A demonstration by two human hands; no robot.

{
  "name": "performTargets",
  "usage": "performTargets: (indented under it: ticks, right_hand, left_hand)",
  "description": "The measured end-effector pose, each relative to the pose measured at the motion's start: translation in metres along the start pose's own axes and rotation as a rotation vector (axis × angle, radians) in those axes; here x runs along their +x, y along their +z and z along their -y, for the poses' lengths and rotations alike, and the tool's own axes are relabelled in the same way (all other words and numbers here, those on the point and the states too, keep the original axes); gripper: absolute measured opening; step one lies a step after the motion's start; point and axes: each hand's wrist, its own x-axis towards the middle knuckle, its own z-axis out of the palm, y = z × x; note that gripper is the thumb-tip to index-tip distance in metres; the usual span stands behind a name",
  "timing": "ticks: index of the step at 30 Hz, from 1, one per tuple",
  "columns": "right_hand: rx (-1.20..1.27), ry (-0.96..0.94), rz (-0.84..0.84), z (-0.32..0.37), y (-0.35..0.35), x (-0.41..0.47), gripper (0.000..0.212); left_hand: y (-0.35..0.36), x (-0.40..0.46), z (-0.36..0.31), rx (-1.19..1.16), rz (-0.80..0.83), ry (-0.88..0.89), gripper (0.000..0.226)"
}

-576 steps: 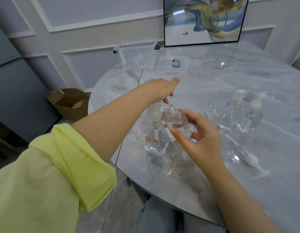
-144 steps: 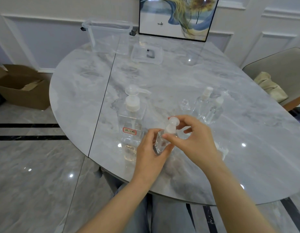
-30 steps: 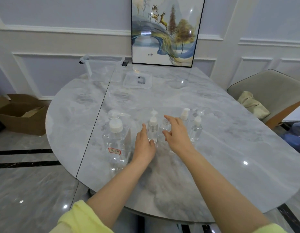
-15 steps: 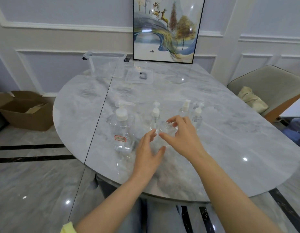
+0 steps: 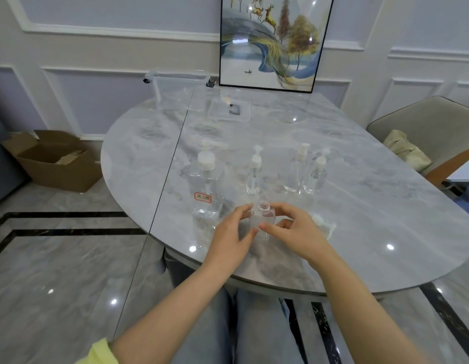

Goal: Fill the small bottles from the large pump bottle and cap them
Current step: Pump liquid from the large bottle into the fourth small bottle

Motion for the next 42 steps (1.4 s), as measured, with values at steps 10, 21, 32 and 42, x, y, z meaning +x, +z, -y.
performTargets:
  ticks: [10, 21, 32, 42]
  right_hand:
    - [0.109, -0.131, -0.204, 0.02, 0.015, 0.009, 0.023]
    - [0.24, -0.225, -0.191, 0.043, 0.035, 0.028, 0.025]
    - [0.363, -0.22, -0.082, 0.067, 0.049, 0.042, 0.03]
    - [0.366, -0.2, -0.045, 0.07, 0.052, 0.056, 0.041]
  left_hand:
    - [-0.045, 0.003, -0.009, 0.04, -0.034, -0.016, 0.034]
    - [-0.103, 0.018, -0.027, 0.091, -0.054, 0.052, 0.018]
    - [-0.141, 0.077, -0.067, 0.044, -0.385, 0.132, 0.01]
    - [-0.125, 0.096, -0.068, -0.006, -0.195, 0.043, 0.017]
